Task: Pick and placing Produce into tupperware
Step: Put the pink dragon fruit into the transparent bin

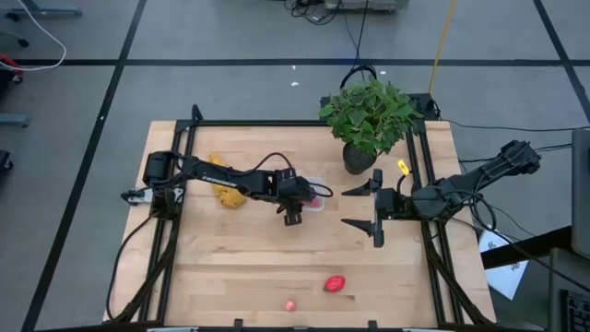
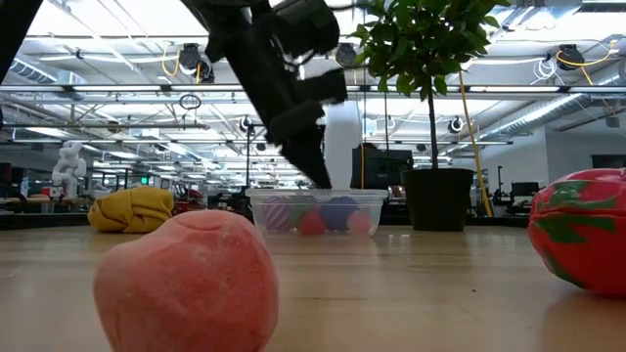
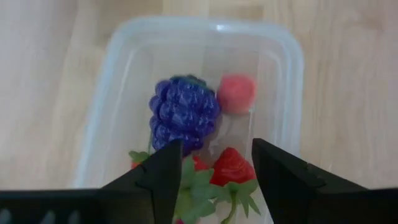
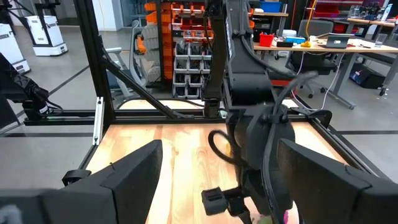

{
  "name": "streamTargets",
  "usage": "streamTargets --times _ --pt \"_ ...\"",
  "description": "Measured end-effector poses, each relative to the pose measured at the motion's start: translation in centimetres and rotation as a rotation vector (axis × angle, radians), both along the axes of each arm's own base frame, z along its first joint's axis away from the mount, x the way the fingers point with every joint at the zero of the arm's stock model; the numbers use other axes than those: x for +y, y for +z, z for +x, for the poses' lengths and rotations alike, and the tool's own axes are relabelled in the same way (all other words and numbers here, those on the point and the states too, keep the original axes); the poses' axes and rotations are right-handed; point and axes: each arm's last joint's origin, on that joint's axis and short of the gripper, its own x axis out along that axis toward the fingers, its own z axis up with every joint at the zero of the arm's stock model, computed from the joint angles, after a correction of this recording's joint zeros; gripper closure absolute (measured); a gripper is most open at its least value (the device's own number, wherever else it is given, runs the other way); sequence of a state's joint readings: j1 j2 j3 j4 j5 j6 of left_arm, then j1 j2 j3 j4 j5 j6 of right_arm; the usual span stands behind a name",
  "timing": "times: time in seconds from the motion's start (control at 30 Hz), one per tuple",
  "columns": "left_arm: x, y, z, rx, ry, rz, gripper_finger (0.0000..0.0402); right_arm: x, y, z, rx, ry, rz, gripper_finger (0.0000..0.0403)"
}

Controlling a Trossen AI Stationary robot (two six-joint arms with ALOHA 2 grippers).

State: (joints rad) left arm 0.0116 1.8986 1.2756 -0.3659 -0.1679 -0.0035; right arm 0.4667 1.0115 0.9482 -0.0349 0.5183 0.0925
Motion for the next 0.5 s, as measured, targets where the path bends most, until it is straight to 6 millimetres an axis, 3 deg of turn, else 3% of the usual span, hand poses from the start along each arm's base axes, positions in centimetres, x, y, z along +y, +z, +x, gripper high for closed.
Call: streamTargets --times 0.1,0.23,0.4,0.5 --pt "-0.2 2.3 -0.2 -0.048 -0.031 0.058 0.0199 0.0 0.0 0.0 0.001 0.000 0.000 0.0094" --pt "-1.1 7.4 -2.1 -0.121 -0.007 0.185 0.0199 0.0 -0.1 0.0 0.007 0.002 -0.003 0.0094" --pt "-3.6 13.3 -7.8 -0.157 0.033 0.193 0.0199 0.8 -0.3 -0.4 0.032 0.048 -0.059 0.0094" --pt "-5.3 15.7 -11.4 -0.192 0.058 0.129 0.0199 1.7 -0.4 -0.6 0.036 0.131 -0.112 0.0094"
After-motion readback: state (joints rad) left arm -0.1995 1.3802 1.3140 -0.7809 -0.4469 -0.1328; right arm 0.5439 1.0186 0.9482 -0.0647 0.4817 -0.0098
